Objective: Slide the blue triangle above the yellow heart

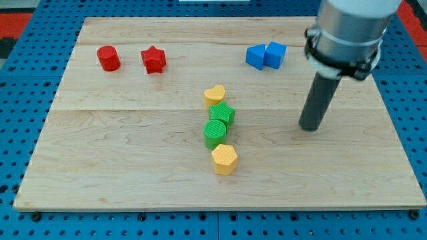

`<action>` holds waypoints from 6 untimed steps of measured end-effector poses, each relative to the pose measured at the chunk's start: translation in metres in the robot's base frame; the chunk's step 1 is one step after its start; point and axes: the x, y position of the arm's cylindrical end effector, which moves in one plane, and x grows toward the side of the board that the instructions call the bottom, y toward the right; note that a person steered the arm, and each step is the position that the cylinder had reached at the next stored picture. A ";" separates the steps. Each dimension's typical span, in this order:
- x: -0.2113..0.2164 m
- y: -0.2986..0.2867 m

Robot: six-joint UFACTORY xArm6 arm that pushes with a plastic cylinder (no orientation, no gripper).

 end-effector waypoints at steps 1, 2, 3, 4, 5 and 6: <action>-0.037 0.031; -0.044 0.042; -0.044 0.044; -0.044 0.048; -0.047 0.048; -0.060 0.043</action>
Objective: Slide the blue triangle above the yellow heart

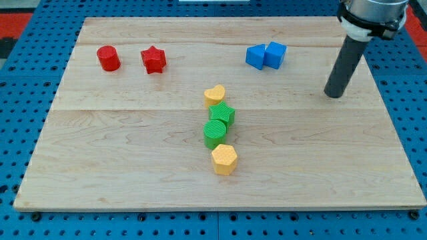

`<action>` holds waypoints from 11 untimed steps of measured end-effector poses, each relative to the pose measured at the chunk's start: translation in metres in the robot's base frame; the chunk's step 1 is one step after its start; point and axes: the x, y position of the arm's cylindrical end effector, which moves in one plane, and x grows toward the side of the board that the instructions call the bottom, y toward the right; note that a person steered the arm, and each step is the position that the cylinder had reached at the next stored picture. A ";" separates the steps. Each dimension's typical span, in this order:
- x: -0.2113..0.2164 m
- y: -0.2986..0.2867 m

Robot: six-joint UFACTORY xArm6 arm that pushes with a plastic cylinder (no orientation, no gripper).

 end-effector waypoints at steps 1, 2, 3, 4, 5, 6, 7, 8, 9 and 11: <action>-0.013 -0.002; -0.056 -0.002; -0.080 -0.017; -0.096 -0.020; -0.107 -0.022; -0.115 -0.031; -0.119 -0.031; -0.120 -0.055; -0.097 -0.143; -0.075 -0.171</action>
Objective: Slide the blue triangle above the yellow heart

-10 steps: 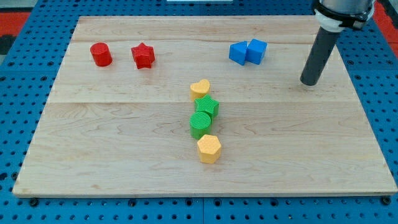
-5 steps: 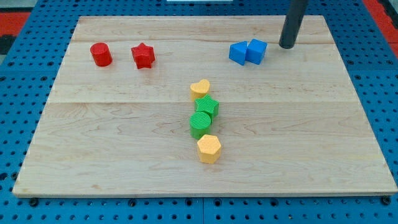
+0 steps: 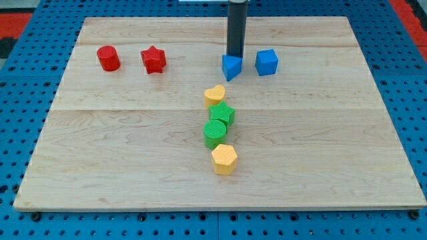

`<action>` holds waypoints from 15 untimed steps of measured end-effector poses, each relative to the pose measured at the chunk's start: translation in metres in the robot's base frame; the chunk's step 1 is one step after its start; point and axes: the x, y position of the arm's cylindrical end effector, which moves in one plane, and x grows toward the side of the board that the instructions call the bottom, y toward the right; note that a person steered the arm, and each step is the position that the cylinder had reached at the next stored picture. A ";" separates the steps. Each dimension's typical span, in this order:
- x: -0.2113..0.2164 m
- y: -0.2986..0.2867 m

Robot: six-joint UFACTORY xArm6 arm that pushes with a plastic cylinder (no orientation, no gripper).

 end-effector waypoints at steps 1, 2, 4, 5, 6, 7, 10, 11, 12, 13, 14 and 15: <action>0.036 0.019; 0.038 0.026; 0.042 0.045; 0.043 0.045; 0.045 0.045; 0.060 0.058; 0.052 -0.099; 0.059 -0.109; 0.057 -0.154; 0.039 -0.148; 0.031 -0.103; 0.031 -0.082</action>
